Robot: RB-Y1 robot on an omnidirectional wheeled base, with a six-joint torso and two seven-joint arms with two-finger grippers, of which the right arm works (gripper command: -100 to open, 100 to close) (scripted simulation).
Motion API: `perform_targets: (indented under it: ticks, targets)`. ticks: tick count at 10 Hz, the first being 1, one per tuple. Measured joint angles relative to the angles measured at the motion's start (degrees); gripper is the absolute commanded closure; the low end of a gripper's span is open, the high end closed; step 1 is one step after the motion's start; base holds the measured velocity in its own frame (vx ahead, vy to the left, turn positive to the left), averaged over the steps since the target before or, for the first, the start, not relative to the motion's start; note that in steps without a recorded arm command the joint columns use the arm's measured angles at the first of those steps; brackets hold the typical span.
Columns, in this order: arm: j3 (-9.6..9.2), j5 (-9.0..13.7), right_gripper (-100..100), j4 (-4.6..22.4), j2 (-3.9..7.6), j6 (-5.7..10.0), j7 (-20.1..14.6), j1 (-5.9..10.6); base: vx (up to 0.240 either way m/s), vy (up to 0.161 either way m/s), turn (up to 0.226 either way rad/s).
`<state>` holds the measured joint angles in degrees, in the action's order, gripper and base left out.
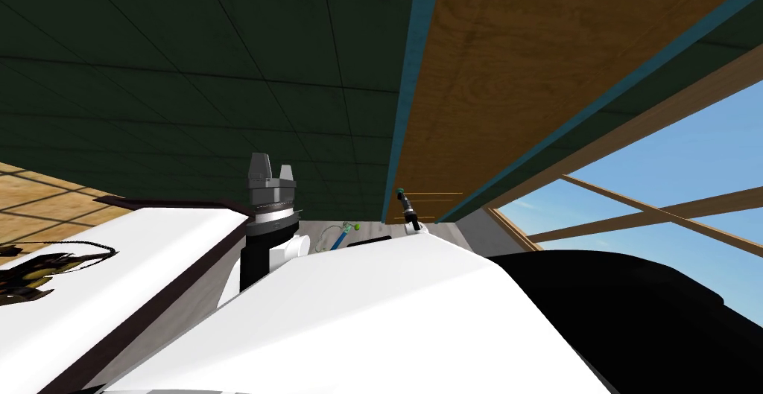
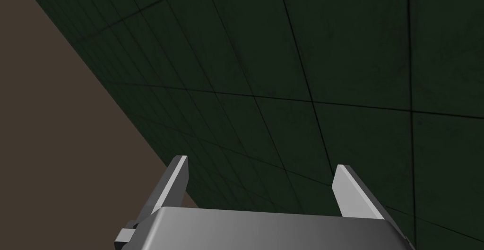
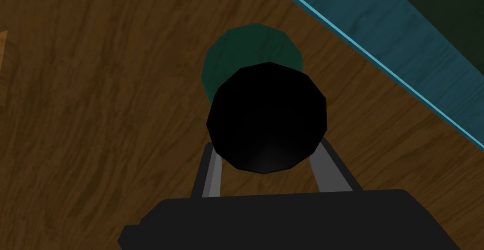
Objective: Pull the door open
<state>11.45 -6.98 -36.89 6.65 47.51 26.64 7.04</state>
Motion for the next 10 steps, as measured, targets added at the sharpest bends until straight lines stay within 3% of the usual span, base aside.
perform_targets:
  ticks: [2,4,6,8,9,10]
  targets:
    - [-0.09,0.5,100,-1.4,-0.01,-1.05,-1.8,-0.63,-0.022,-0.005,0.064]
    - [0.15,1.5,100,2.3,0.79,0.47,-3.8,1.42,-0.014,0.002,0.009]
    - [-0.31,1.3,100,-1.3,0.67,-1.64,-4.9,-0.27,-0.008,0.011,0.044]
    - [-0.17,2.1,100,1.0,1.65,-0.46,-7.2,0.63,-0.02,-0.007,0.029]
    - [-0.23,2.0,100,-0.9,1.07,-1.16,-7.2,-0.37,0.007,-0.002,-0.023]
    - [-0.05,2.2,100,1.4,1.16,-0.15,-7.0,0.82,0.0,0.0,0.0]
